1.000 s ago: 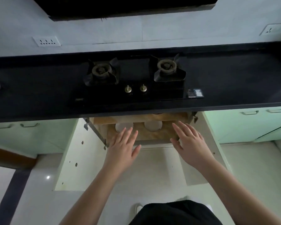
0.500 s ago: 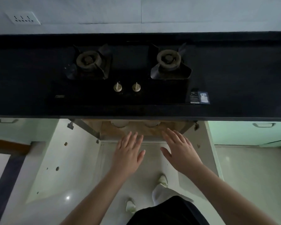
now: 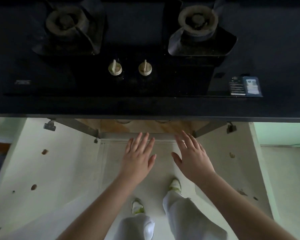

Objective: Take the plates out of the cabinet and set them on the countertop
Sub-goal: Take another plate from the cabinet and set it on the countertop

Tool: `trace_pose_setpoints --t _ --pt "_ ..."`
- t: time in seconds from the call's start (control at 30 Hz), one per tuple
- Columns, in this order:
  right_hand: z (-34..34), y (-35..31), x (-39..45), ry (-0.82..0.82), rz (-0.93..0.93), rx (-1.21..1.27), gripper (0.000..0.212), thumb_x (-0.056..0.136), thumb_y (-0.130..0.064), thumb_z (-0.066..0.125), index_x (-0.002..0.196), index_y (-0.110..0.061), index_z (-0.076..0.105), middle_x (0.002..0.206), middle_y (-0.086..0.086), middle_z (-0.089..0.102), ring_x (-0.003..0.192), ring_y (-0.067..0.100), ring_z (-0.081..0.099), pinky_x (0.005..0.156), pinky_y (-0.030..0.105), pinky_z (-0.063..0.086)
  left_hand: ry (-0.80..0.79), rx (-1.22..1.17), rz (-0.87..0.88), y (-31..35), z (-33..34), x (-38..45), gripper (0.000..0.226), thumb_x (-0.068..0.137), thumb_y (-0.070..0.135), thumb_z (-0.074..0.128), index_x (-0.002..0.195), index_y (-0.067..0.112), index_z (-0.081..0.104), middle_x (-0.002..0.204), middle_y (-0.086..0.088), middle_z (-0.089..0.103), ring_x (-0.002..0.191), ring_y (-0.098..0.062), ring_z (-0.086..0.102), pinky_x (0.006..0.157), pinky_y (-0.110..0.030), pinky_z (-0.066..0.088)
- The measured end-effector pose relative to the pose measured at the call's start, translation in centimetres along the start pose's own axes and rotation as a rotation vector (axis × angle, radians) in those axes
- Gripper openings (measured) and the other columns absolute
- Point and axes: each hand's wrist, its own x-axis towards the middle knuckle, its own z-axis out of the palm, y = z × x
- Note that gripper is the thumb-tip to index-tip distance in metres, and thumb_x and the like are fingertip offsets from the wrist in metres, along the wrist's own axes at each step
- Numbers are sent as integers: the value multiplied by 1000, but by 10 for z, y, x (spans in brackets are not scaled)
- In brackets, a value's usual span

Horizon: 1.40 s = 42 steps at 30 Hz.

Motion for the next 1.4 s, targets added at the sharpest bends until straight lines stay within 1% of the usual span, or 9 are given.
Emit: trace_pose_setpoints --t 0.33,0.5,0.6,0.7,0.77,0.87,0.97,1.13,1.4 --pt "80 26 77 49 104 -28 65 98 -51 31 155 -26 11 163 6 12 149 28 8 119 44 9 155 -46 21 -30 88 75 59 98 45 36 148 13 41 154 -13 40 145 -34 30 116 -53 25" --pt "109 45 131 203 159 -124 64 97 -42 38 153 -16 21 159 16 20 146 35 18 118 47 7 293 -21 69 -51 122 137 57 97 42 42 144 11 47 151 -15 43 142 -36 35 117 -53 26" --pt "125 56 161 337 168 -92 65 93 -32 53 150 -8 32 152 22 35 139 41 31 115 51 17 326 26 54 -62 140 171 62 97 45 39 149 11 40 154 -15 39 143 -36 32 117 -53 21" --pt "143 65 181 318 185 -115 58 94 -32 51 146 -11 38 149 18 39 136 39 34 114 51 20 336 79 23 -68 165 193 65 98 49 31 152 13 31 157 -12 33 143 -35 27 118 -54 21" --pt "156 72 188 383 155 -115 52 94 -31 49 141 -8 46 142 20 45 128 41 42 110 52 29 414 100 33 -71 177 202 60 99 48 35 148 14 38 150 -12 39 137 -35 32 114 -56 25" --pt "168 77 195 526 103 -126 56 89 -38 42 131 -5 56 131 22 54 117 43 50 98 53 43 586 141 27 -70 195 213 54 99 46 39 139 11 47 139 -15 49 128 -37 42 108 -61 28" --pt "179 82 201 598 94 -143 59 87 -40 38 132 -7 54 132 20 52 117 41 49 90 52 47 755 146 17 -69 214 227 53 99 47 41 133 8 52 134 -19 53 124 -39 47 107 -63 27" --pt "193 90 209 708 60 -217 60 86 -41 37 134 -8 50 130 19 51 116 40 47 90 51 45 953 128 -5 -68 228 243 49 99 48 44 122 8 58 126 -19 58 118 -40 52 105 -63 29" --pt "194 97 209 690 62 -205 59 91 -49 30 140 -19 42 137 9 47 123 29 41 100 46 39 1001 117 5 -69 225 247 46 98 54 39 114 14 56 115 -14 58 107 -34 48 100 -59 30"
